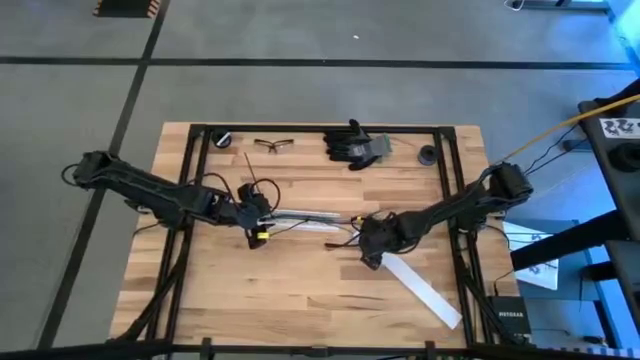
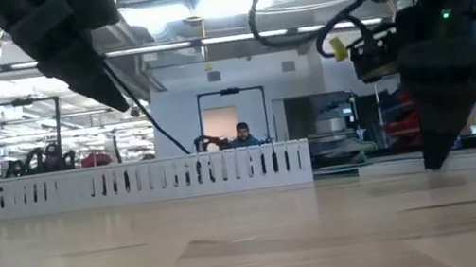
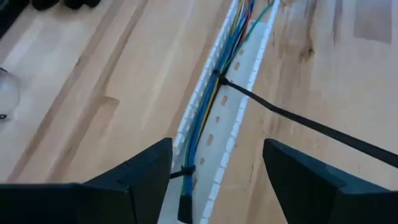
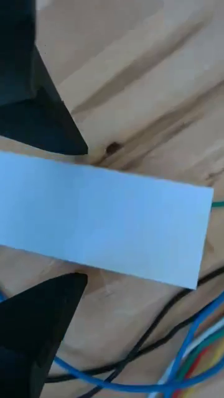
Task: Ziptie cables
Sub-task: Close the white cable duct
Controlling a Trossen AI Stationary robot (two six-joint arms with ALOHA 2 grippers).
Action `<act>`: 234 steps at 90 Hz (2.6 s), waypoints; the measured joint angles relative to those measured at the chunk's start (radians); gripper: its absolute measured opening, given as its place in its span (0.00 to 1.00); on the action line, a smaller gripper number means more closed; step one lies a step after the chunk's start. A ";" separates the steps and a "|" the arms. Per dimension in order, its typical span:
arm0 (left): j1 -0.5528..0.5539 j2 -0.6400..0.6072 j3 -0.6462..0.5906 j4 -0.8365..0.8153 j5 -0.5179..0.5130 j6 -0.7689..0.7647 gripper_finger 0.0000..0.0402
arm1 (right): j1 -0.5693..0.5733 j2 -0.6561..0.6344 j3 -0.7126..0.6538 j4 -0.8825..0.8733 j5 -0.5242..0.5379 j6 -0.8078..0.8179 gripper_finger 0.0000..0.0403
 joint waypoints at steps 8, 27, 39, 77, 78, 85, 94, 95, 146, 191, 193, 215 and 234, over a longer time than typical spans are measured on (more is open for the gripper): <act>0.000 0.000 0.000 0.000 0.000 0.005 0.59 | 0.001 0.011 0.003 0.003 0.004 -0.004 0.78; 0.000 0.000 0.000 -0.001 0.000 0.005 0.59 | 0.003 0.018 0.002 0.011 0.032 -0.024 0.76; 0.000 0.000 0.000 0.000 0.000 0.004 0.59 | 0.003 0.019 0.002 0.017 0.019 -0.027 0.67; 0.000 0.000 0.000 0.000 0.000 0.002 0.59 | 0.001 0.020 0.001 0.027 0.022 -0.045 0.35; 0.000 0.000 0.000 0.000 0.000 0.002 0.59 | 0.001 0.020 0.001 0.027 0.022 -0.046 0.35; 0.000 0.000 0.000 0.000 0.000 0.002 0.59 | 0.001 0.019 0.001 0.025 0.027 -0.048 0.33; 0.000 0.000 0.000 0.000 0.000 0.002 0.59 | 0.001 -0.003 -0.002 0.019 0.025 -0.051 0.32; 0.000 0.000 0.000 0.000 0.000 0.002 0.59 | 0.001 -0.008 -0.003 0.016 0.025 -0.051 0.32; 0.000 0.000 0.000 0.035 0.007 -0.028 0.59 | 0.285 -0.083 -0.003 0.057 0.503 0.086 0.71; 0.002 -0.001 0.000 0.057 0.013 -0.074 0.59 | 0.337 0.084 -0.185 0.468 0.637 0.144 0.83; 0.002 -0.001 0.000 0.057 0.013 -0.074 0.59 | 0.337 0.087 -0.195 0.508 0.637 0.139 0.83; 0.004 -0.001 0.000 0.057 0.006 -0.074 0.59 | 0.337 0.139 -0.231 0.634 0.637 0.056 0.82; 0.004 -0.001 0.000 0.061 -0.009 -0.077 0.59 | 0.339 0.204 -0.230 0.661 0.660 0.065 0.82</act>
